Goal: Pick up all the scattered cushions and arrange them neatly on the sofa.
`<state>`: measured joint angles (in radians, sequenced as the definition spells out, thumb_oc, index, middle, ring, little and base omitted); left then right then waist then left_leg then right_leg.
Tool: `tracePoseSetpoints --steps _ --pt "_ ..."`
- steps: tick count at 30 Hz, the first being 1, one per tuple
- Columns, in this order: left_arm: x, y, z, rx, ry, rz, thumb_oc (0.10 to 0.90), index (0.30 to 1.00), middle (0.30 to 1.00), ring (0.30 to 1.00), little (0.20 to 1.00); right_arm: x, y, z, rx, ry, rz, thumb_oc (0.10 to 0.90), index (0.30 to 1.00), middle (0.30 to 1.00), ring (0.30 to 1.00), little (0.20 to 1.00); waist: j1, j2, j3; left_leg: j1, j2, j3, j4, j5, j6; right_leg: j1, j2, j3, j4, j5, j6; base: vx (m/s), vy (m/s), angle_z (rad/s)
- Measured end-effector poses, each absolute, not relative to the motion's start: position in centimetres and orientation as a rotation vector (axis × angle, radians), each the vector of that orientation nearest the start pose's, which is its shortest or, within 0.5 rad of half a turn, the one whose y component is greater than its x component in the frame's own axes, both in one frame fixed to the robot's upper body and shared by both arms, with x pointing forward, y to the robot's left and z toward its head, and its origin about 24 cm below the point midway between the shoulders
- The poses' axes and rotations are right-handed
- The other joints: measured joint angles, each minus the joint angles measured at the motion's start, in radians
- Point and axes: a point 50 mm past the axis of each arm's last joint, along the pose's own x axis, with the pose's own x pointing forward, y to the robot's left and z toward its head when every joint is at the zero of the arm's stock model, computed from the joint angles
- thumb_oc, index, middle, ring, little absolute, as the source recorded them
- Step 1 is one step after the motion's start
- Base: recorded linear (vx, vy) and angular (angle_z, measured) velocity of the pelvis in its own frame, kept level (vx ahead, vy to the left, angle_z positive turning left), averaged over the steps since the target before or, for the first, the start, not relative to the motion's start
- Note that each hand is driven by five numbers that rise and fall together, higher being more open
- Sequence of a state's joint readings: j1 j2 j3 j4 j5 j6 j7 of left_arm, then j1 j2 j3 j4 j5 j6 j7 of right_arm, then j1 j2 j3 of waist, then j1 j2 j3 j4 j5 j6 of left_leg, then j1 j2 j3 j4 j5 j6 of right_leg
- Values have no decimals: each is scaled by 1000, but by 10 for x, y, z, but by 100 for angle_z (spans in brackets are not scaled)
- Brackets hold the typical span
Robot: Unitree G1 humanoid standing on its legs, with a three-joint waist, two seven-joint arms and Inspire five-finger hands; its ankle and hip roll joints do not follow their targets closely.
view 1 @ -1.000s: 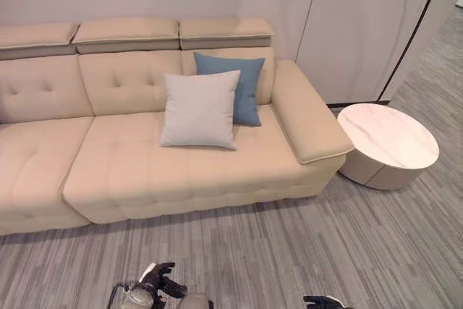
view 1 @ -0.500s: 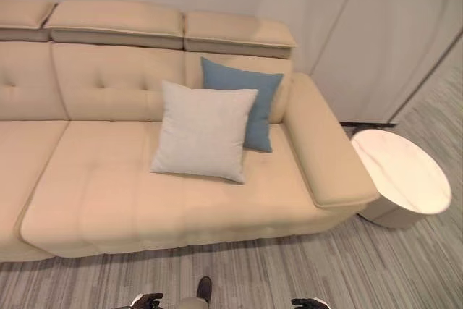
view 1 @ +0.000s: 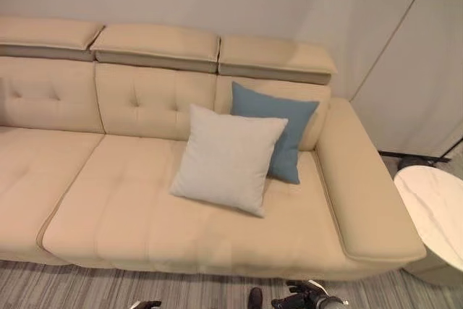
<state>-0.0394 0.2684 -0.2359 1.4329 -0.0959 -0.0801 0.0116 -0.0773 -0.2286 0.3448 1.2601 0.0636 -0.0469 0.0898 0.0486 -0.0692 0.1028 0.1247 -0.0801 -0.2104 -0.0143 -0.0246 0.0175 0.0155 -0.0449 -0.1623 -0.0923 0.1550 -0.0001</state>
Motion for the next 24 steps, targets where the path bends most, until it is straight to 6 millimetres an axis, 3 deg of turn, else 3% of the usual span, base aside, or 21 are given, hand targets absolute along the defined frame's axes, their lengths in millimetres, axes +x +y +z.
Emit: tracePoseSetpoints --steps 2,3,4,5,6,7,9,10,12,13,14,15,17,18,19,21,24 --pt "68 247 -164 282 1315 93 800 900 900 900 900 118 -208 -159 -324 1162 197 800 900 900 900 900 11 5 5 -50 3 9 106 -38 -40 14 9 -24 0 -18 -12 91 -46 39" --pt "78 246 -163 255 1290 117 800 900 900 900 900 118 -209 -159 -329 1167 195 800 900 900 900 900 20 -4 14 -107 -8 37 226 -66 -76 24 -1 -36 -2 -27 -22 94 39 39" --pt "83 244 -162 229 1275 135 800 900 900 900 900 117 -212 -159 -337 1175 191 800 900 900 900 900 28 -7 18 -135 -6 90 304 -85 -89 40 -5 -51 -1 -33 -34 161 27 50" --pt "84 244 -162 223 1268 143 800 900 900 900 900 118 -217 -158 -351 1174 182 800 900 900 900 900 26 -4 22 -152 21 150 350 -107 -86 62 -2 -76 -6 -60 -59 127 22 43" --pt "85 245 -162 226 1264 147 800 900 900 900 900 118 -219 -158 -358 1176 174 800 900 900 900 900 20 -3 26 -157 42 180 359 -111 -79 71 3 -85 -7 -66 -60 108 33 54" --pt "91 248 -160 194 1239 171 800 900 900 900 900 120 -250 -149 -355 1200 169 800 900 900 900 900 13 2 26 -180 78 195 377 -108 -86 76 5 -87 -3 -87 -56 80 85 29" --pt "102 252 -156 206 1199 189 800 900 900 900 900 131 -297 -130 -480 1170 1 800 900 900 900 900 33 14 30 -200 135 187 320 -100 -98 78 4 -86 -7 -87 -52 186 159 7" --pt "104 255 -154 210 1187 200 800 900 900 900 900 133 -304 -126 -483 1155 -31 800 900 900 900 900 35 9 32 -204 157 170 294 -96 -104 78 3 -79 -7 -88 -51 192 189 -7" --pt "117 262 -148 221 1119 234 800 900 900 900 900 139 -313 -117 -460 1061 -113 800 900 900 900 900 35 1 48 -204 190 93 162 -44 -158 67 7 -56 -6 -90 -43 136 207 -14" --pt "123 262 -145 218 1075 236 800 900 900 900 900 145 -315 -109 -430 971 -142 800 900 900 900 900 36 6 56 -202 231 77 89 -9 -161 65 11 -47 -6 -93 -37 131 238 -14" --pt "130 261 -142 204 1034 237 800 900 900 900 900 144 -316 -105 -386 922 -167 800 900 900 900 900 23 17 66 -199 243 48 33 14 -183 60 16 -16 -6 -90 -19 156 359 -27" --pt "141 259 -137 207 978 234 800 900 900 900 900 153 -318 -97 -374 847 -189 800 900 900 900 900 22 42 82 -185 262 41 -7 24 -192 60 18 3 -6 -94 -5 156 381 -39" --pt "156 263 -123 216 871 230 800 900 900 900 900 157 -316 -92 -347 797 -195 800 900 900 900 900 34 44 96 -151 227 73 -33 122 -157 50 -20 58 -5 -79 21 139 298 -76" --pt "164 269 -113 237 794 244 800 900 900 900 900 157 -313 -89 -340 754 -192 800 900 900 900 900 23 39 96 -139 203 92 -44 136 -133 57 -44 51 0 -77 43 132 275 -48" --pt "170 274 -107 250 753 256 800 900 900 900 900 154 -311 -90 -338 752 -184 800 900 900 900 900 14 38 95 -130 188 92 -51 137 -124 67 -55 49 -1 -75 58 156 267 -7" --pt "191 289 -77 288 583 290 800 900 900 900 900 156 -296 -90 -309 713 -175 800 900 900 900 900 3 21 89 -104 147 124 -75 136 -92 75 -99 60 1 -64 92 85 139 -16" --pt "217 306 -41 344 432 321 800 900 900 900 900 172 -287 -83 -295 650 -155 800 900 900 900 900 -8 18 85 -97 131 153 -75 127 -79 66 -115 73 1 -55 101 -12 159 -27"
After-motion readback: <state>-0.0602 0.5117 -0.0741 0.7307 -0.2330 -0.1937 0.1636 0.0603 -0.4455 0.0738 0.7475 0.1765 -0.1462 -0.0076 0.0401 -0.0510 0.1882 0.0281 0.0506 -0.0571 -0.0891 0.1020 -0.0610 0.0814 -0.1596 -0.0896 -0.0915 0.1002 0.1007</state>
